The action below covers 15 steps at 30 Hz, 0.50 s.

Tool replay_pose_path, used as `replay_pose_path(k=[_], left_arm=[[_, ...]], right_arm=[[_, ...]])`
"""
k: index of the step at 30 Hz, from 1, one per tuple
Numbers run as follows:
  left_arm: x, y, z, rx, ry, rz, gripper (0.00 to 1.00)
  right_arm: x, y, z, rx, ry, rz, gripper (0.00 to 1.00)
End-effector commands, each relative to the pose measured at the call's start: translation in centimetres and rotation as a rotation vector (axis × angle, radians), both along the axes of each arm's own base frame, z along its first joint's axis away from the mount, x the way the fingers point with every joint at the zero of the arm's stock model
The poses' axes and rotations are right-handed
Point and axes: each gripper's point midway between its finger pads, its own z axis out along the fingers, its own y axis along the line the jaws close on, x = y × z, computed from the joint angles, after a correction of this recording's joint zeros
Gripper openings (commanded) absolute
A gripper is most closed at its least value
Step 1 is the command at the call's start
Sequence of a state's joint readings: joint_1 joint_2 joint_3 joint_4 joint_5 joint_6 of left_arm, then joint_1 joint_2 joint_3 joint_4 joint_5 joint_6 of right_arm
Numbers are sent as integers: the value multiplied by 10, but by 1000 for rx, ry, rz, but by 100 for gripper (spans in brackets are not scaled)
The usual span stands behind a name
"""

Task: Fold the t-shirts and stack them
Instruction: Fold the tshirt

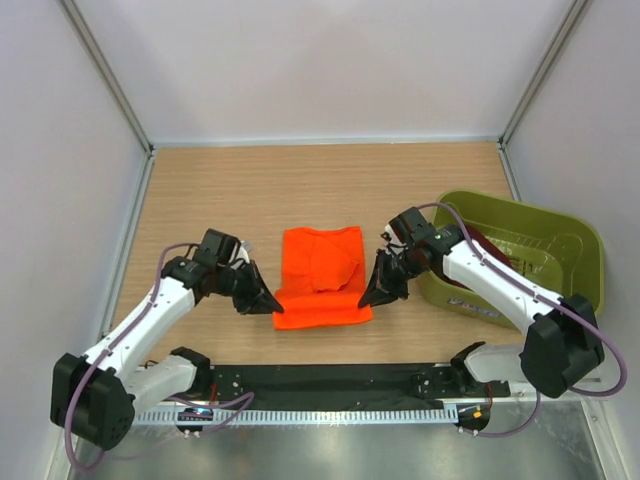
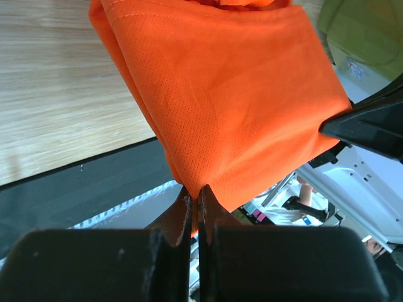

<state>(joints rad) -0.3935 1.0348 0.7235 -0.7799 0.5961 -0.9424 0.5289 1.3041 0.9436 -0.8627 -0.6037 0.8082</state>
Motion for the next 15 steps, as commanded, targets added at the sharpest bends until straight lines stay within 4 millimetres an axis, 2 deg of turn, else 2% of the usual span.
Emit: replay_pose_path(k=[1,7,11,12,14,15], left_arm=[[8,-7,12,-23,27,20,0],[30,-18,13,-12,58,-20,1],[51,-26,13,-9,48,-35,1],[56,-28,7,-2,69,-37,1],[68,-34,12,-14,55,-43,1],[74,-35,11,-14,55,-43,1]], right_arm=[[1,0,5,-7,13,-14,1],[21,8,1,-5,37,-17,1],[37,6,-1,-10,57,-35,1],[45,4,-3,-8,60,-44,1],[53,2,-2,10,69,-54,1],[63,-2,-5,11,79,-71,1]])
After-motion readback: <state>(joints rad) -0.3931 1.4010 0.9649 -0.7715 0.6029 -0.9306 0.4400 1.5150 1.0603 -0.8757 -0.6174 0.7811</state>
